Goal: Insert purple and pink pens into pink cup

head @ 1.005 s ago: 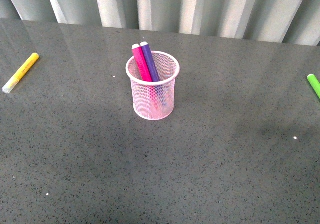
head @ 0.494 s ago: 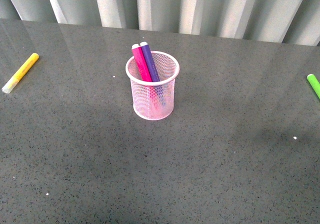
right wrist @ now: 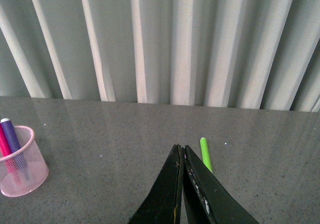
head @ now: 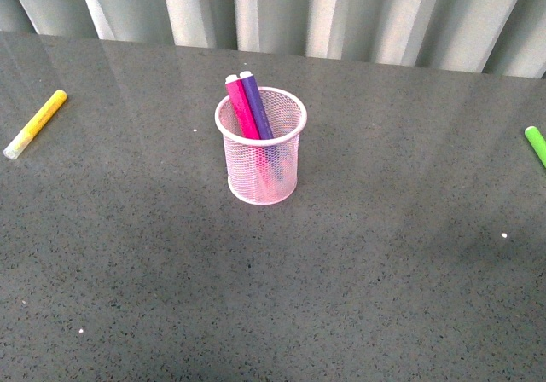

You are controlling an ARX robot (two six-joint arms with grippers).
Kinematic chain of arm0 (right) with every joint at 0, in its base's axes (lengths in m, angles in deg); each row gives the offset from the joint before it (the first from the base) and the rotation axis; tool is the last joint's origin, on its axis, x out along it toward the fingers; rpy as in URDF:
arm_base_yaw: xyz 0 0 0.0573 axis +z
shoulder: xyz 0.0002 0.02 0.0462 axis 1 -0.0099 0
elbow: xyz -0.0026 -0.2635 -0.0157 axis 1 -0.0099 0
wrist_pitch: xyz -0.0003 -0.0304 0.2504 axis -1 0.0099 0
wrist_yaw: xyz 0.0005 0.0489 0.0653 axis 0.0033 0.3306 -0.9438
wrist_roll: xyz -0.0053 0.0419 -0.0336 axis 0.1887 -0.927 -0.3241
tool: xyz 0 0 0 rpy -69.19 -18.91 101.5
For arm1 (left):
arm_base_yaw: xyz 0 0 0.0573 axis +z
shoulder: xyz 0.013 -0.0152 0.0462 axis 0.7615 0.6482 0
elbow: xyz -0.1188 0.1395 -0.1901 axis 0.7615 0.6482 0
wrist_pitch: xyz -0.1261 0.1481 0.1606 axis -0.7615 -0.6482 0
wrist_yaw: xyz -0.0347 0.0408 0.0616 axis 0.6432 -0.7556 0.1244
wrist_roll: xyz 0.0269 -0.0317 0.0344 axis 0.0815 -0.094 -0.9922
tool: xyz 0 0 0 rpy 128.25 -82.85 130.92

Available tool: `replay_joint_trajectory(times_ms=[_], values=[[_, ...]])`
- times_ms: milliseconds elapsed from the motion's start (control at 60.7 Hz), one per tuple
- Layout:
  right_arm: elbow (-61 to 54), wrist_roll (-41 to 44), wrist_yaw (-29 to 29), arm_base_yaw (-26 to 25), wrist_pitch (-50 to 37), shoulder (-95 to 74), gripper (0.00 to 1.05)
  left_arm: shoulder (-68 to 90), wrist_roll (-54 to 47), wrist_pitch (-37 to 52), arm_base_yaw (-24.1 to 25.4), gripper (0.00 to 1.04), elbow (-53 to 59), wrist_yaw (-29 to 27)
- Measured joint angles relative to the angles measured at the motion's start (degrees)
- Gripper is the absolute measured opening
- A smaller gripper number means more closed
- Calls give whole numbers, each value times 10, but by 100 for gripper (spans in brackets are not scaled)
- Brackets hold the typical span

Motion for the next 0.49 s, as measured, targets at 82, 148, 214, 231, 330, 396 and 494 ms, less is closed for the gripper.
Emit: replay_joint_trajectory(times_ms=[82, 148, 214, 231, 330, 396, 494], values=[[0, 0, 0, 0, 2, 9, 3, 0, 0, 0, 0, 98, 0, 0], [0, 0, 0, 0, 3, 9, 3, 0, 0, 0, 0, 98, 0, 0], [0, 0, 0, 0, 3, 9, 3, 0, 0, 0, 0, 98, 0, 0], [0, 0, 0, 0, 3, 9, 3, 0, 0, 0, 0, 98, 0, 0], [0, 0, 0, 0, 3, 9, 3, 0, 0, 0, 0, 98, 0, 0], [0, 0, 0, 0, 3, 9, 9, 0, 0, 0, 0, 98, 0, 0], [0, 0, 0, 0, 3, 9, 25, 0, 0, 0, 0, 98, 0, 0]])
